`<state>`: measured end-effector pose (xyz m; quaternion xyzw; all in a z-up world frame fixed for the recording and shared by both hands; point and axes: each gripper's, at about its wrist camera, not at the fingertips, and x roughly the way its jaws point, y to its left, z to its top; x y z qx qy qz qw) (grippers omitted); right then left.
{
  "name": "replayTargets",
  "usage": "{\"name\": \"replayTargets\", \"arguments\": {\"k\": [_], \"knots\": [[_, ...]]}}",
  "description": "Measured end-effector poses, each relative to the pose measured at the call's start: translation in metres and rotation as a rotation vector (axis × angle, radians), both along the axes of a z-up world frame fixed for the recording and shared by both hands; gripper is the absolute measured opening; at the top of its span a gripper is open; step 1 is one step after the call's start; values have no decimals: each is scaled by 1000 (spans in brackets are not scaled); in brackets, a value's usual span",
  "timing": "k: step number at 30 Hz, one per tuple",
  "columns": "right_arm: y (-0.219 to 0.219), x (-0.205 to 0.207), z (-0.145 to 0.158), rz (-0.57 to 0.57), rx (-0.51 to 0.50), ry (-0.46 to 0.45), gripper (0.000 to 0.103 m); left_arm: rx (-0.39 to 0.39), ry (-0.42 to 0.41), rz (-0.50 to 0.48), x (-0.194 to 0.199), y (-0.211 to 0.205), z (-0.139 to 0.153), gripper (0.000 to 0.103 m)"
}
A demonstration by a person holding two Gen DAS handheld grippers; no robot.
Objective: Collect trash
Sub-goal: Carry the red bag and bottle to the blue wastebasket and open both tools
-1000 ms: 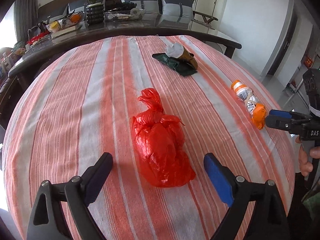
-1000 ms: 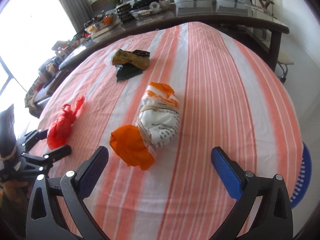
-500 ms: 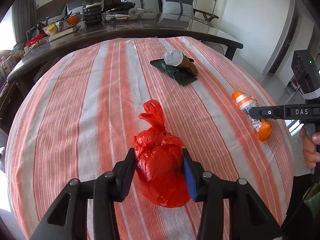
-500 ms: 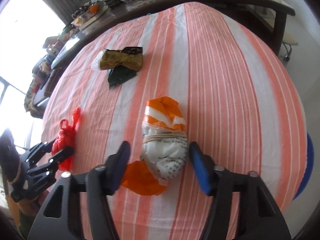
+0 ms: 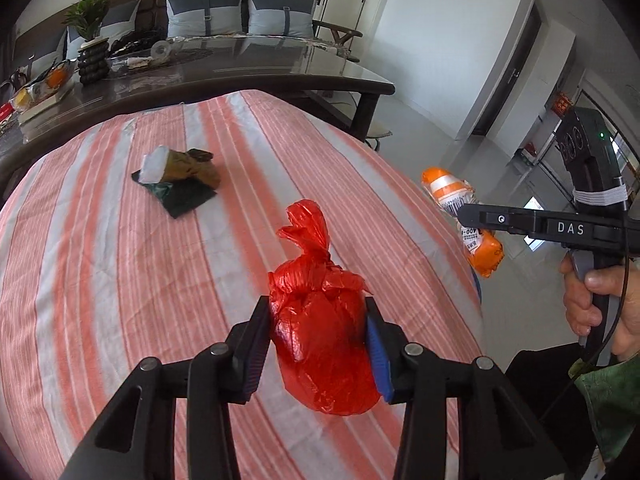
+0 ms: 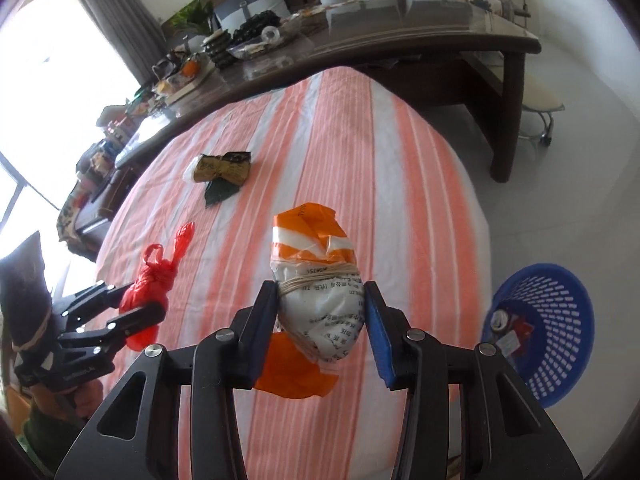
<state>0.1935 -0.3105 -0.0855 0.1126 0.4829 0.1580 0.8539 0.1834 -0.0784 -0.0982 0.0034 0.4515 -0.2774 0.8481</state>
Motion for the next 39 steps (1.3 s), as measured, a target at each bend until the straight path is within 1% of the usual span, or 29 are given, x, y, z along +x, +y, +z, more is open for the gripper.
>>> {"name": "replayTargets", "arguments": {"k": [3,6,11,15,21,26,30,32,33,34,35,36,39], "knots": [[-42,-6,5,-55,-34,-14,44,-21,14,-65,0,-42,2,44],[-90,-11,2,-129,-88,-13,44,-35,24,-137,-1,-89,4,44],[-161,-18,-19,-233,-153,35,44,-35,41,-236,0,-170,-2,44],[-201,-22,-45,-284,-190,75,45,-34,76,-288,7,-227,-16,45],[-247,-23,-77,-352,-174,118,45,-7,133,-317,26,-292,-54,45],[-273,-23,-95,-383,-132,158,45,26,163,-341,36,-328,-86,45],[-288,-19,-108,-403,-94,182,45,51,167,-367,37,-350,-106,48],[-293,-16,-113,-414,-78,187,47,58,175,-388,39,-362,-116,57],[-295,-14,-115,-417,-67,189,48,68,181,-384,43,-366,-122,63],[-299,-13,-118,-416,-46,191,61,76,187,-372,46,-369,-126,64],[-300,-12,-121,-424,-30,194,68,74,195,-361,49,-370,-129,64],[-302,-12,-122,-432,-22,199,73,67,204,-349,51,-370,-130,64],[-305,-15,-118,-436,-25,185,73,30,198,-312,51,-358,-120,64]]}}
